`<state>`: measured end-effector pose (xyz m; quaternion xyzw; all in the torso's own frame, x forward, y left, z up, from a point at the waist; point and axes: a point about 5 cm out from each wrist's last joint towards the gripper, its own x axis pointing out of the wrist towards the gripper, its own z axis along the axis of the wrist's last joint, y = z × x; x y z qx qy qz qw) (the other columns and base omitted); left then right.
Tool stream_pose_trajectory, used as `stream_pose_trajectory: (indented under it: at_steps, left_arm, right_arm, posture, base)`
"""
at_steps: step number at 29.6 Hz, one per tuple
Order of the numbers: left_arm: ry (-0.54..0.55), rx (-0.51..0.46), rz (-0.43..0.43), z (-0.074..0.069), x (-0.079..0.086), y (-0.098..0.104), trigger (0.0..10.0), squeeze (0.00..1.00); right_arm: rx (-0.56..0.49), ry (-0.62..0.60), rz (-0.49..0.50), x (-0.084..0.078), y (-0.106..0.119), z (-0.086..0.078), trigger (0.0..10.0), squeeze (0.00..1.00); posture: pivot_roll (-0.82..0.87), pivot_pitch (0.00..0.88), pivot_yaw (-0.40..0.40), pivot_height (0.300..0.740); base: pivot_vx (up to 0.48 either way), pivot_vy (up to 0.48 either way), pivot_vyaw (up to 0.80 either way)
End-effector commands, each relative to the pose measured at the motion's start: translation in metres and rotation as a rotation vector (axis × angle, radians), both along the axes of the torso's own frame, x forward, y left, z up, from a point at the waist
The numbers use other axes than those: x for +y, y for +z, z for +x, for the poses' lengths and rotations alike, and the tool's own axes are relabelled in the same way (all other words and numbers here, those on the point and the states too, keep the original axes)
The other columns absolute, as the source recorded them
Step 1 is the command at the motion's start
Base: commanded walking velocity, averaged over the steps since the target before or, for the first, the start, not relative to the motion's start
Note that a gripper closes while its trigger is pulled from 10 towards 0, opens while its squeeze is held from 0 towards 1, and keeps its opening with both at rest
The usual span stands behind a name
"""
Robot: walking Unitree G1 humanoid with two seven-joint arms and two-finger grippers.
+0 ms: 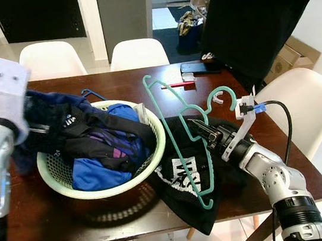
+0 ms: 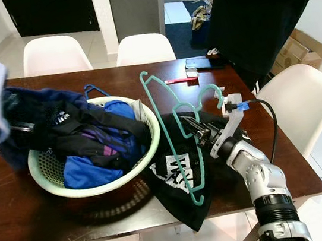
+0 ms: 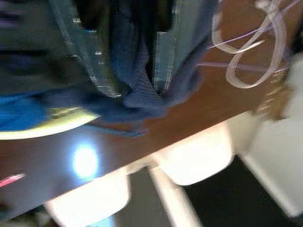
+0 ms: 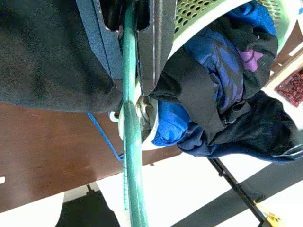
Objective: Hang hanger
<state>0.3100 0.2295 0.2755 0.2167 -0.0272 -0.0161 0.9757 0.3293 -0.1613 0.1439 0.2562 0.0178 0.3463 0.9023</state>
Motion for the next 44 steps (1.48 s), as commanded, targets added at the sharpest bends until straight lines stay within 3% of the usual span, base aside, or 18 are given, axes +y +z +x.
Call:
stream_pose_trajectory:
  at_steps: [1, 11, 15, 18, 19, 20, 26, 28, 29, 32, 33, 34, 35, 39, 40, 42, 43, 44]
  left_arm:
    - [-0.083, 0.018, -0.009, -0.002, -0.014, -0.002, 10.0, 1.0]
    - [-0.242, 0.007, 0.014, -0.022, -0.008, 0.03, 10.0, 1.0]
    - [-0.357, -0.007, 0.071, -0.033, -0.018, 0.037, 10.0, 1.0]
    - [-0.309, 0.023, 0.125, -0.032, -0.013, 0.034, 10.0, 1.0]
    - [-0.249, 0.087, 0.203, -0.03, -0.008, 0.024, 10.0, 0.99]
    - [-0.217, 0.163, 0.283, -0.03, -0.005, 0.011, 10.0, 0.0]
    - [-0.328, 0.334, 0.412, -0.041, -0.02, -0.027, 10.0, 0.0]
    - [-0.274, 0.355, 0.368, -0.039, -0.017, -0.03, 10.0, 0.0]
    - [-0.169, 0.367, 0.266, -0.034, -0.009, -0.031, 10.0, 0.0]
    - [-0.086, 0.38, 0.196, -0.032, -0.002, -0.034, 10.0, 0.0]
    - [0.01, 0.374, 0.114, -0.03, 0.007, -0.037, 10.0, 0.0]
    - [0.01, 0.374, 0.114, -0.03, 0.007, -0.037, 10.0, 0.0]
    - [0.118, 0.322, 0.027, -0.029, 0.019, -0.035, 10.0, 0.0]
    - [0.187, 0.287, -0.019, -0.029, 0.026, -0.034, 10.0, 0.0]
    - [0.28, 0.158, -0.134, -0.03, 0.036, -0.025, 10.0, 0.0]
    - [0.28, 0.158, -0.134, -0.03, 0.036, -0.025, 10.0, 0.0]
    - [0.353, 0.06, -0.258, -0.035, 0.041, -0.021, 10.0, 0.0]
    - [0.353, 0.06, -0.258, -0.035, 0.041, -0.021, 10.0, 0.0]
  right_arm:
    - [0.003, 0.0, 0.0, 0.0, 0.002, 0.0, 10.0, 0.0]
    - [0.007, 0.003, 0.006, -0.001, 0.002, -0.001, 10.0, 0.0]
    - [0.009, 0.004, 0.007, -0.001, 0.002, 0.0, 10.0, 0.0]
    - [0.01, 0.003, 0.008, -0.001, 0.002, 0.0, 10.0, 0.0]
    - [0.012, 0.002, 0.008, -0.002, 0.002, 0.0, 10.0, 0.0]
    - [0.013, 0.002, 0.009, -0.002, 0.002, 0.0, 10.0, 0.0]
    - [0.017, 0.005, 0.007, -0.002, 0.002, 0.0, 10.0, 0.0]
    - [0.018, 0.006, 0.006, -0.002, 0.001, -0.001, 10.0, 0.0]
    - [0.02, 0.008, 0.005, -0.002, 0.0, -0.001, 10.0, 0.0]
    - [0.021, 0.009, 0.005, -0.002, 0.0, -0.001, 10.0, 0.0]
    - [0.022, 0.011, 0.003, -0.002, -0.001, -0.001, 10.0, 0.0]
    - [0.022, 0.011, 0.003, -0.002, -0.001, -0.001, 10.0, 0.0]
    - [0.023, 0.013, 0.001, -0.002, -0.001, -0.002, 10.0, 0.0]
    - [0.024, 0.014, -0.001, -0.002, -0.001, -0.002, 10.0, 0.0]
    - [0.025, 0.016, -0.003, -0.002, -0.002, -0.002, 10.0, 0.0]
    - [0.025, 0.016, -0.003, -0.002, -0.002, -0.002, 10.0, 0.0]
    - [0.025, 0.018, -0.006, -0.002, -0.002, -0.003, 10.0, 0.0]
    - [0.025, 0.018, -0.006, -0.002, -0.002, -0.003, 10.0, 0.0]
  posture:
    - [0.08, 0.07, -0.056, 0.74]
    - [0.09, 0.074, -0.055, 0.74]
    - [0.08, 0.081, -0.05, 0.74]
    - [0.08, 0.081, -0.05, 0.74]
    - [0.09, 0.086, -0.054, 0.74]
    - [0.09, 0.086, -0.054, 0.74]
    - [0.09, 0.079, -0.058, 0.74]
    - [0.09, 0.075, -0.058, 0.74]
    - [0.09, 0.069, -0.056, 0.74]
    - [0.09, 0.068, -0.053, 0.74]
    - [0.08, 0.064, -0.051, 0.74]
    - [0.08, 0.064, -0.051, 0.74]
    - [0.08, 0.063, -0.05, 0.74]
    - [0.08, 0.063, -0.05, 0.74]
    - [0.07, 0.058, -0.053, 0.74]
    - [0.07, 0.058, -0.053, 0.74]
    - [0.08, 0.061, -0.055, 0.74]
    - [0.08, 0.061, -0.055, 0.74]
  base:
    - [0.0, 0.0, 0.0]
    - [0.0, 0.0, 0.0]
    - [0.0, 0.0, 0.0]
    - [0.0, 0.0, 0.0]
    - [0.0, 0.0, 0.0]
    - [0.0, 0.0, 0.0]
    - [0.0, 0.0, 0.0]
    - [0.0, 0.0, 0.0]
    - [0.0, 0.0, 0.0]
    - [0.0, 0.0, 0.0]
    - [0.0, 0.0, 0.0]
    - [0.0, 0.0, 0.0]
    - [0.0, 0.0, 0.0]
    - [0.0, 0.0, 0.0]
    - [0.0, 0.0, 0.0]
    - [0.0, 0.0, 0.0]
    - [0.0, 0.0, 0.0]
    - [0.0, 0.0, 0.0]
